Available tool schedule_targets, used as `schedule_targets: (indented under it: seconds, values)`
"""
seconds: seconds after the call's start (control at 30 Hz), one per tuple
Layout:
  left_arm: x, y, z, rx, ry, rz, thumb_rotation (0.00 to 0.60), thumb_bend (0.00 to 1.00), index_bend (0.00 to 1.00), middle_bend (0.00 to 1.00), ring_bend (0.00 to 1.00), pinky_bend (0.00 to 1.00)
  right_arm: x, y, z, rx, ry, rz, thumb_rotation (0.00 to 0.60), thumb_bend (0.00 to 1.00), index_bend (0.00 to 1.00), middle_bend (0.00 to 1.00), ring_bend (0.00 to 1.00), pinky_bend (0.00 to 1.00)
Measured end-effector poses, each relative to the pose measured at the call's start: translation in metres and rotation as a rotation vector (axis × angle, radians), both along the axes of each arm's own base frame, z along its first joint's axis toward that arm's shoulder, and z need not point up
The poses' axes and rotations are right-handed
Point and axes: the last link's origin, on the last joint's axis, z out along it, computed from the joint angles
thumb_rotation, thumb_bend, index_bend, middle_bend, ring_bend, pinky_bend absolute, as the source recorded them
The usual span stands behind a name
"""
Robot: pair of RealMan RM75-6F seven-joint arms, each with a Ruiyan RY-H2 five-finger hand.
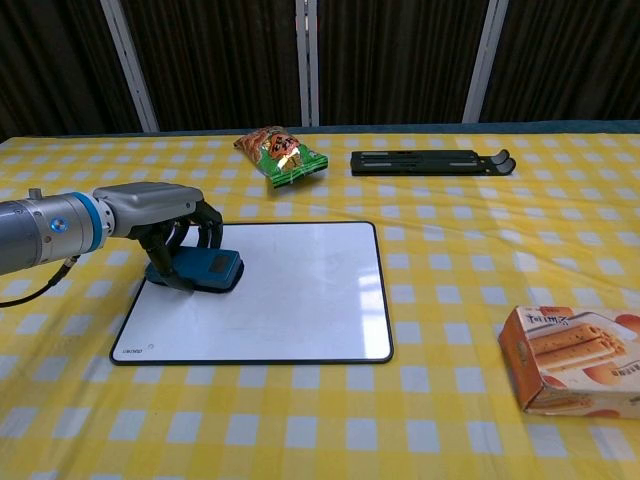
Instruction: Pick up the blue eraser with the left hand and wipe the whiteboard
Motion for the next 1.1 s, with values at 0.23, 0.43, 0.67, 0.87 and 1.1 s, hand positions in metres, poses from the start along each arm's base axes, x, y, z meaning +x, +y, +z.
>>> schedule_targets:
  seconds: [0.23,0.43,0.67,0.87,1.1]
  values:
    - [0.016,-0.019,-0.007,-0.069,-0.04,-0.038,0.6,0.23,0.58,0.47,0.52,0.57,0.0,0.0,0.001,-0.002,0.0,-0.001,0.6,0.0,0.0,0.0,0.0,0.0]
    - [0.02,-0.026,-0.009,-0.084,-0.034,-0.065,0.6,0.23,0.58,0.47,0.52,0.57,0.0,0.001,0.001,-0.003,0.0,-0.002,0.6,0.0,0.0,0.0,0.0,0.0]
    - [0.007,-0.015,-0.004,-0.049,-0.004,-0.032,0.6,0.23,0.58,0.47,0.52,0.57,-0.001,0.001,0.002,-0.007,0.001,-0.005,0.6,0.0,0.0,0.0,0.0,0.0]
    - [-0.016,0.001,0.008,0.006,0.029,0.024,0.6,0.23,0.58,0.47,0.52,0.57,-0.001,0.001,0.001,-0.003,0.004,-0.004,0.6,0.0,0.0,0.0,0.0,0.0]
    - [-0.032,0.007,0.013,0.011,0.016,0.092,0.6,0.23,0.58,0.47,0.52,0.57,0.0,0.0,-0.001,0.003,0.015,-0.004,0.6,0.0,0.0,0.0,0.0,0.0]
